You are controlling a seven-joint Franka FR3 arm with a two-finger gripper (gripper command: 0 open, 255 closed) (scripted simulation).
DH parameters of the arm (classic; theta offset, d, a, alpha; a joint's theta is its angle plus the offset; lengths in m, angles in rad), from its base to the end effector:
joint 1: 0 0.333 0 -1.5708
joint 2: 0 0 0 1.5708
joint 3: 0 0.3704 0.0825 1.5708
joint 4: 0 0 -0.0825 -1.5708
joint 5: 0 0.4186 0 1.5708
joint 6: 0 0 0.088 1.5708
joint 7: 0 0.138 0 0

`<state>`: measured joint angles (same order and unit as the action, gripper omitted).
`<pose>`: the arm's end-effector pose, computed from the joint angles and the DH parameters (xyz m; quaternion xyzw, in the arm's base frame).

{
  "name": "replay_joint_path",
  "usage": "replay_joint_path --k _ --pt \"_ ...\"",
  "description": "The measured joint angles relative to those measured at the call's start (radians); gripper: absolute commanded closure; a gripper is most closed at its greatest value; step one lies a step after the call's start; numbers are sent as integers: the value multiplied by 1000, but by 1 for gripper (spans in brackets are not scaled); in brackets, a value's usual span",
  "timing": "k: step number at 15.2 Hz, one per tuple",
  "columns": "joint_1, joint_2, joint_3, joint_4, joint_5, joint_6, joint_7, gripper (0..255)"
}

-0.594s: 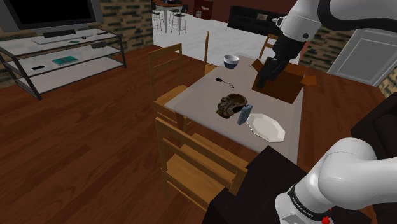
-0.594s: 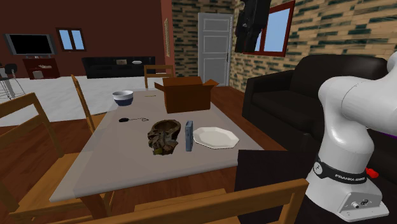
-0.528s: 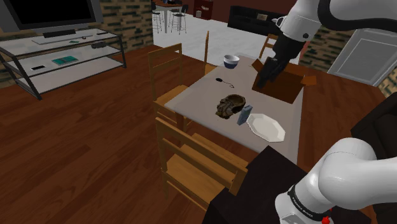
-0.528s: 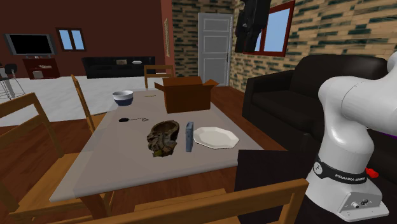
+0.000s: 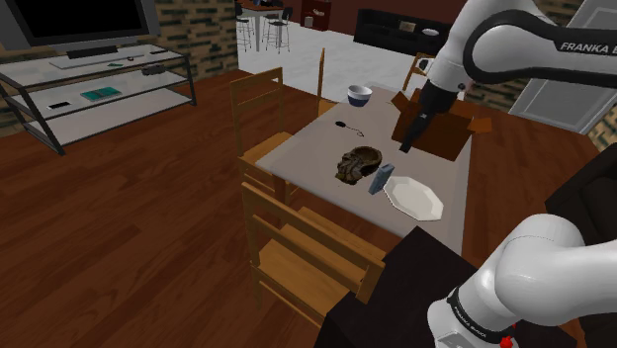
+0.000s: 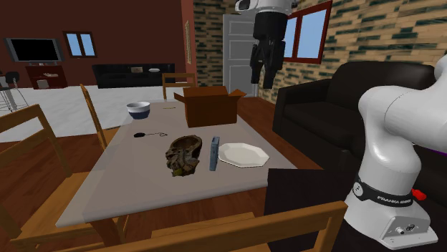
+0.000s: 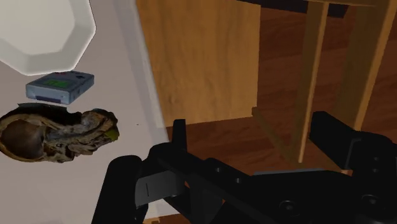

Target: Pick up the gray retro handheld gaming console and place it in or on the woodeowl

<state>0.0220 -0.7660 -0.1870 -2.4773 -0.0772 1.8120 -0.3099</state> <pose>0.3258 -0.0739 0.5462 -0.9933 -0.1024 -0.0509 0.0164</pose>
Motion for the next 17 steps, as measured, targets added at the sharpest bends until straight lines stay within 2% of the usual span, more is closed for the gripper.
replay_joint_path --k 2,9,13,17 --pt "-1 13 -43 -28 -27 36 -73 0" --pt "19 188 -207 -32 -96 203 -334 0" --pt "48 328 -301 -15 -101 319 -487 0" --pt "86 482 -390 31 -63 416 -657 0"
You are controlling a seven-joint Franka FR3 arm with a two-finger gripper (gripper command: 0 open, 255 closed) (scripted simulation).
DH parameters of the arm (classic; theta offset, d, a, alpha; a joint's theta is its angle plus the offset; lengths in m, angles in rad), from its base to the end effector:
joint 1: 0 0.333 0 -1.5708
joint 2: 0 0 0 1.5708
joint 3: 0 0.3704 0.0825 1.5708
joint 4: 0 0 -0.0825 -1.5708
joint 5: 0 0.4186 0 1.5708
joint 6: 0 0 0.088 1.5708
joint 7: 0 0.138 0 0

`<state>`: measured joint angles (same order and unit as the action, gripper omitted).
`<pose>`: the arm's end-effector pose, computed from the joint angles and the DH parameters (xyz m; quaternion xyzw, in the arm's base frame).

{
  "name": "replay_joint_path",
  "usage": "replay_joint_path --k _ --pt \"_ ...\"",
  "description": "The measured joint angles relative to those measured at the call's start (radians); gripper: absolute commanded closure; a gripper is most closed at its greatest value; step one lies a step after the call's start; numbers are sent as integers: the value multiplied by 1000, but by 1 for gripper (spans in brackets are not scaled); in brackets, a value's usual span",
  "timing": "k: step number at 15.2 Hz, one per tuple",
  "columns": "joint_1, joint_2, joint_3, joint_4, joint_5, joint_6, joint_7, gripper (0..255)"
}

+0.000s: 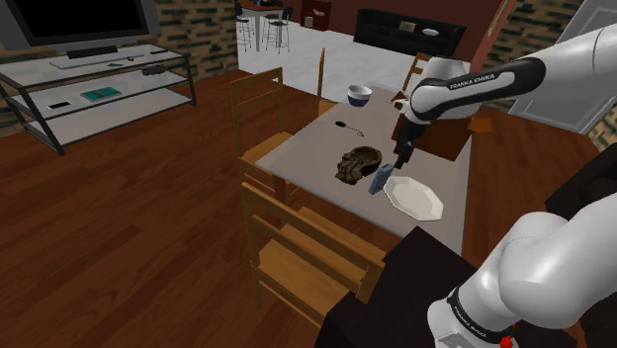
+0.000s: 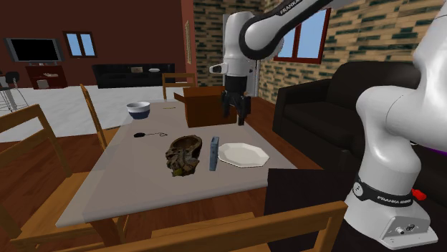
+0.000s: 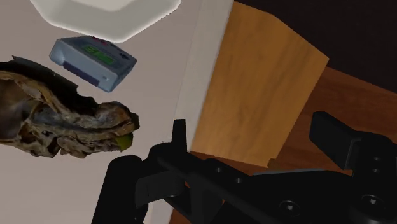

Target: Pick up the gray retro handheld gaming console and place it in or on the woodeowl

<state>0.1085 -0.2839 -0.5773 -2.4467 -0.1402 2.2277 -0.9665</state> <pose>0.4149 -0.2195 0.3925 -0.9552 -0.2949 -0.0238 0.0069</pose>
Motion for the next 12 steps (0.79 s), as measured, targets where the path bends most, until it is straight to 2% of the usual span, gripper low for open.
replay_joint_path --k 4,6,9,12 --pt "37 191 -77 80 106 81 -207 0" --pt "41 300 -96 128 186 115 -325 0" --pt "10 463 -86 217 316 146 -502 0" --pt "-44 593 -45 304 403 159 -637 0"
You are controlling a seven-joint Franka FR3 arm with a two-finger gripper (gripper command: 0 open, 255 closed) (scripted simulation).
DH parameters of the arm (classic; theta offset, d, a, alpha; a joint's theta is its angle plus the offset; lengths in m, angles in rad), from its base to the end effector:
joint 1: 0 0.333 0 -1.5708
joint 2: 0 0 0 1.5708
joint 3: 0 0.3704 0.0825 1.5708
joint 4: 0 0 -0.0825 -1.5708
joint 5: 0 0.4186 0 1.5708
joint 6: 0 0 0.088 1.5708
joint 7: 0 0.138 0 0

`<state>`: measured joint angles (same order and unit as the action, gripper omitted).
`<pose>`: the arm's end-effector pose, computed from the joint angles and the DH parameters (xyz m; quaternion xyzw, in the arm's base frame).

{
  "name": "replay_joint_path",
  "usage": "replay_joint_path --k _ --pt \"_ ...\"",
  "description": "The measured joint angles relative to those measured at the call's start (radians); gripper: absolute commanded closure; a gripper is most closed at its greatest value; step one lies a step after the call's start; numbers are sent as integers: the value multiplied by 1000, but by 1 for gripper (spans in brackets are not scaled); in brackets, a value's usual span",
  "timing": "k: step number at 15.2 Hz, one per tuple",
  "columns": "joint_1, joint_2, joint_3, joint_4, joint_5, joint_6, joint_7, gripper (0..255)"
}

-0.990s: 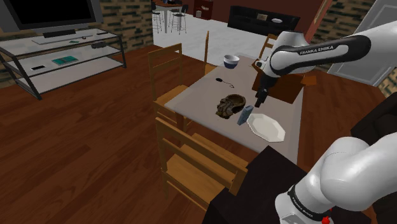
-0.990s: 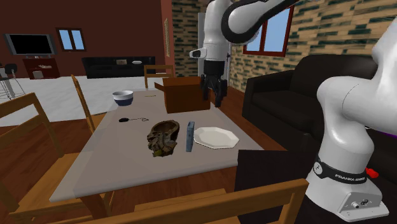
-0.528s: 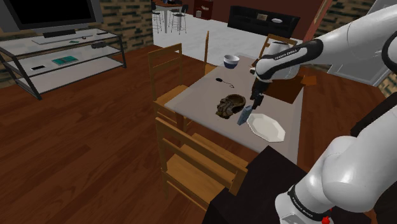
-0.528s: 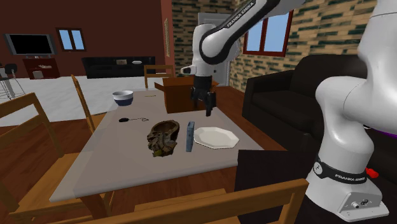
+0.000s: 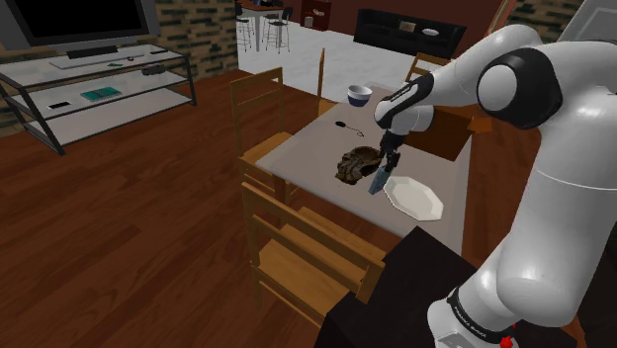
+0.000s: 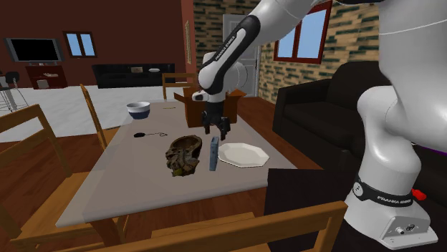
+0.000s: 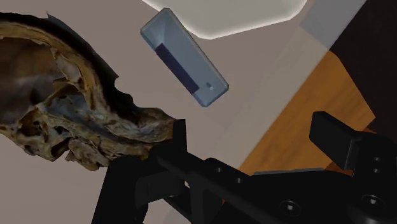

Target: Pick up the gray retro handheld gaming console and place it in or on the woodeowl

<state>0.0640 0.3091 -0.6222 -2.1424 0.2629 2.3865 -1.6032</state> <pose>0.5195 -0.3098 0.2804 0.9057 0.4240 0.0025 0.0029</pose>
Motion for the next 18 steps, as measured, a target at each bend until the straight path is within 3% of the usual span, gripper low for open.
replay_joint_path --k 5,17,18 --pt "-77 152 65 112 81 17 -126 0" --pt "-109 223 106 117 133 77 -164 0" --pt "-109 223 106 117 133 77 -164 255"
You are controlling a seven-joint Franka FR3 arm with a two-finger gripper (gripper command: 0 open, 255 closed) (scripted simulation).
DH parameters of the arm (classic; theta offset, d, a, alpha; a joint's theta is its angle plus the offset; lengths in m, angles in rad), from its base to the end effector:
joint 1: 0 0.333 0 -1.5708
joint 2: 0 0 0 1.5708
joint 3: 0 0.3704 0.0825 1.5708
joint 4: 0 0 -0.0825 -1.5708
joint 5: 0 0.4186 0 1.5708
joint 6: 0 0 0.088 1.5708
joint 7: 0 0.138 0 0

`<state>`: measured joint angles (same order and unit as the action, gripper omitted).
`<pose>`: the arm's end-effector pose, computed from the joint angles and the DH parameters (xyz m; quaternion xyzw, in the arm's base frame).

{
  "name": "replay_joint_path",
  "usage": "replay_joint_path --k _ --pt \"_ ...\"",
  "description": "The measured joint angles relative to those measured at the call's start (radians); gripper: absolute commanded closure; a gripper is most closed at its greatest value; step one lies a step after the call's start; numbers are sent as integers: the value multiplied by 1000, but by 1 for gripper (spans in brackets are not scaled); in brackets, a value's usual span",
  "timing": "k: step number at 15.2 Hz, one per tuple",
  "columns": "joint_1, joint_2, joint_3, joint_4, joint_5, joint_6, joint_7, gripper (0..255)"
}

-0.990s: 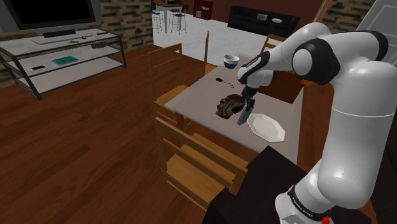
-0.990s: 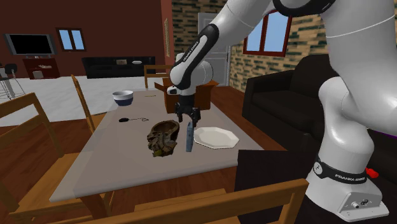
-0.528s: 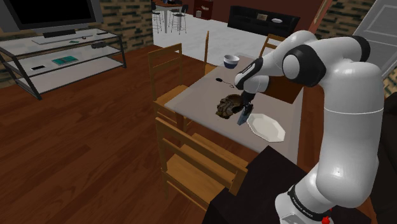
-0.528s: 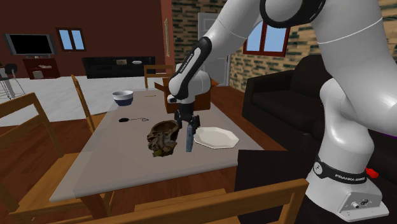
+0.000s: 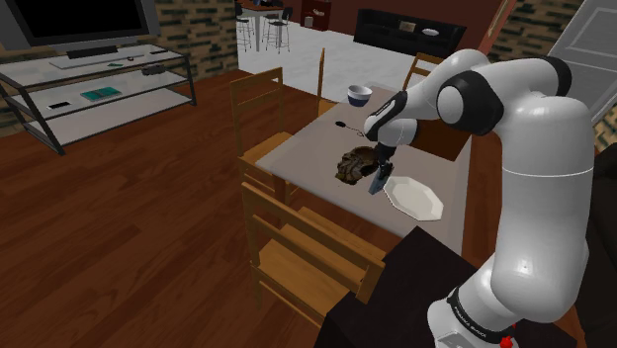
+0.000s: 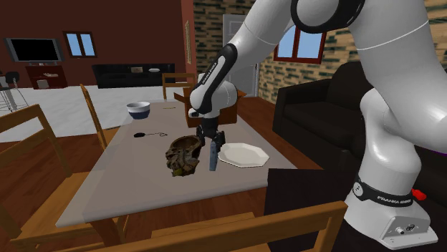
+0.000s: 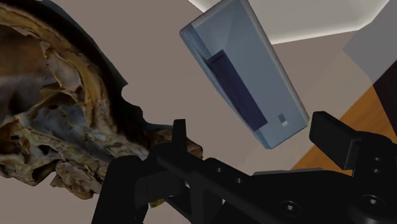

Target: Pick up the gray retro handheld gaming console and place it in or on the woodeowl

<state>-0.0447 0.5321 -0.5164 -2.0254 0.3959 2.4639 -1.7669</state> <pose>0.5520 -0.3319 0.2020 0.8885 0.4589 -0.0026 0.0042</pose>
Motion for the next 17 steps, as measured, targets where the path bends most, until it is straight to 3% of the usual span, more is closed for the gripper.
replay_joint_path --k 9,10,12,15,17 --pt "0 0 0 0 0 0 0 255" --pt "0 0 0 0 0 0 0 0" --pt "-17 -16 8 -2 9 -13 -28 0" --pt "-115 -83 39 8 54 -104 -196 0" --pt "-147 -85 53 14 79 -123 -257 0"
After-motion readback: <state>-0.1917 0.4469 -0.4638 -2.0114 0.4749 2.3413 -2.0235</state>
